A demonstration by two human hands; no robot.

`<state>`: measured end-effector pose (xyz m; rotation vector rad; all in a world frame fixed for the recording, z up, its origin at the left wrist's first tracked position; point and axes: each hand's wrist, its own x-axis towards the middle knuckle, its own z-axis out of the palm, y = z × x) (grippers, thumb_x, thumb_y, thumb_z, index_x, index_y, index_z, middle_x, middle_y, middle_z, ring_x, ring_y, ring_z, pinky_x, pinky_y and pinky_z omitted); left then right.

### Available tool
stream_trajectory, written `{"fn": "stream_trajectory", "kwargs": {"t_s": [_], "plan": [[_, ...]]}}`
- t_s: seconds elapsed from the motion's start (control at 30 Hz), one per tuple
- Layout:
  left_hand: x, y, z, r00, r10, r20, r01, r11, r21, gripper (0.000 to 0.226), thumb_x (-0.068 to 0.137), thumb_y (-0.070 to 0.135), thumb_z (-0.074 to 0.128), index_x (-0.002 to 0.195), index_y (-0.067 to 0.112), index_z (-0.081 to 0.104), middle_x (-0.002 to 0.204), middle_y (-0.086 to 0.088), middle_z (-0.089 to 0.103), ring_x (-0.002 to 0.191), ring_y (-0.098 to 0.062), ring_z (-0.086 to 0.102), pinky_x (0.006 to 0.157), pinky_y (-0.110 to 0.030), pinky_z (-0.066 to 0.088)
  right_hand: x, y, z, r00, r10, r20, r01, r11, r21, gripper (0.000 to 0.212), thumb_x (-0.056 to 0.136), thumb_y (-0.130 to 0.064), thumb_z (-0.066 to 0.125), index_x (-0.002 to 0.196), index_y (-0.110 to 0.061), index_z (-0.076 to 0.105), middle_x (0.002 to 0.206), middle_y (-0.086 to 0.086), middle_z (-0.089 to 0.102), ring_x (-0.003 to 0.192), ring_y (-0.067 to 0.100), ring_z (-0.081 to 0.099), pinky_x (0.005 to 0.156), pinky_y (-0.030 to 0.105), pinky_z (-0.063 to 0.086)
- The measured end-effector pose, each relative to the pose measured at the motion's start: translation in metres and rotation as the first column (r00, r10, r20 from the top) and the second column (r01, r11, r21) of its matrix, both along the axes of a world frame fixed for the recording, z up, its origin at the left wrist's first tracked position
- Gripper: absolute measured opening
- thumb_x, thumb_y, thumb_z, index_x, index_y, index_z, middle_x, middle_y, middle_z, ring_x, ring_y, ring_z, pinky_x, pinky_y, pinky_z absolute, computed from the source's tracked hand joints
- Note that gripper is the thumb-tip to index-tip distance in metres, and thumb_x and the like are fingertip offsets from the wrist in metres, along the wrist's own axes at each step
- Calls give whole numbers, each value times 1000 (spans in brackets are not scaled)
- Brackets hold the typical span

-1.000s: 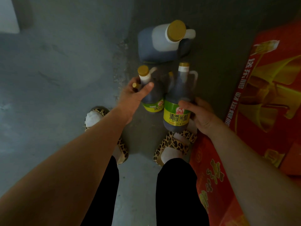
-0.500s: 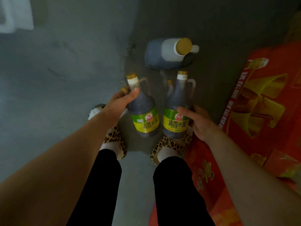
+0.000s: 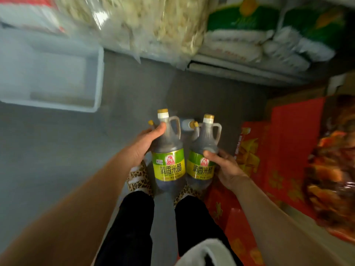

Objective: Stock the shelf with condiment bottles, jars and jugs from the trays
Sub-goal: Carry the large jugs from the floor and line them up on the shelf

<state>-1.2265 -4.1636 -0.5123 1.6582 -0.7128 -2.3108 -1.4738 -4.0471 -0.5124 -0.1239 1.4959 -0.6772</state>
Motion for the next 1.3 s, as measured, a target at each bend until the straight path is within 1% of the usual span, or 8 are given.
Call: {"fn": "stream_trajectory", "kwargs": {"t_s": [0.13,0.27,0.43,0.63,0.73,0.87,1.13,1.3], "plan": [[-10,-44,115,999,-37,12,38,993,-109,65,69,65,72,116,20,68,115,0,73,113,-19,66,105,-38,46,0,-37,103,999,36,-25,-38,993,-112,92,45,-44,97,125,-12,65,117,10,73,108,29,69,86,41,53],[-14,-87,231,996,-90,-12,84,962,-259,102,40,84,76,124,27,65,117,6,72,110,-13,67,96,-34,51,-3,-65,205,995,38,-91,-60,963,-261,67,66,-35,86,126,-15,64,119,10,71,111,31,68,93,47,54],[-23,-129,374,994,-100,-49,65,878,-475,59,61,66,70,104,25,68,98,9,76,98,-14,71,81,-28,53,-7,-86,322,975,-121,-188,16,877,-481,75,57,-37,90,123,-9,66,114,16,72,106,33,69,92,47,55],[-59,-162,509,981,-128,-147,2,759,-651,62,55,68,70,99,25,71,90,8,77,85,-13,74,70,-26,56,-37,-96,440,927,-284,-244,54,745,-665,59,66,-32,85,119,-11,69,112,17,73,105,36,69,90,46,56],[-88,-177,555,967,-117,-227,-73,724,-686,63,54,69,75,97,22,72,93,5,78,85,-14,74,78,-31,54,-60,-101,490,894,-368,-255,64,668,-741,58,65,-35,85,117,-12,70,111,17,73,103,34,70,93,48,54],[-133,-197,603,947,-166,-274,-86,692,-716,98,43,83,76,117,18,69,108,-3,75,97,-21,73,84,-36,56,-107,-117,545,866,-431,-254,37,561,-827,69,59,-46,90,115,-10,71,112,19,73,104,36,69,93,49,55],[-257,-244,668,930,-83,-358,-242,594,-767,53,69,63,72,104,23,67,101,1,76,90,-19,74,82,-38,57,-251,-179,628,824,-532,-196,23,377,-926,86,51,-54,92,117,-5,67,108,18,73,97,33,71,78,40,57],[-342,-279,687,930,-58,-363,-275,547,-791,51,75,63,70,107,25,67,109,2,73,95,-14,72,84,-34,56,-342,-223,660,826,-532,-185,8,339,-941,66,63,-39,88,118,-9,67,106,13,74,95,28,72,73,35,58]]}}
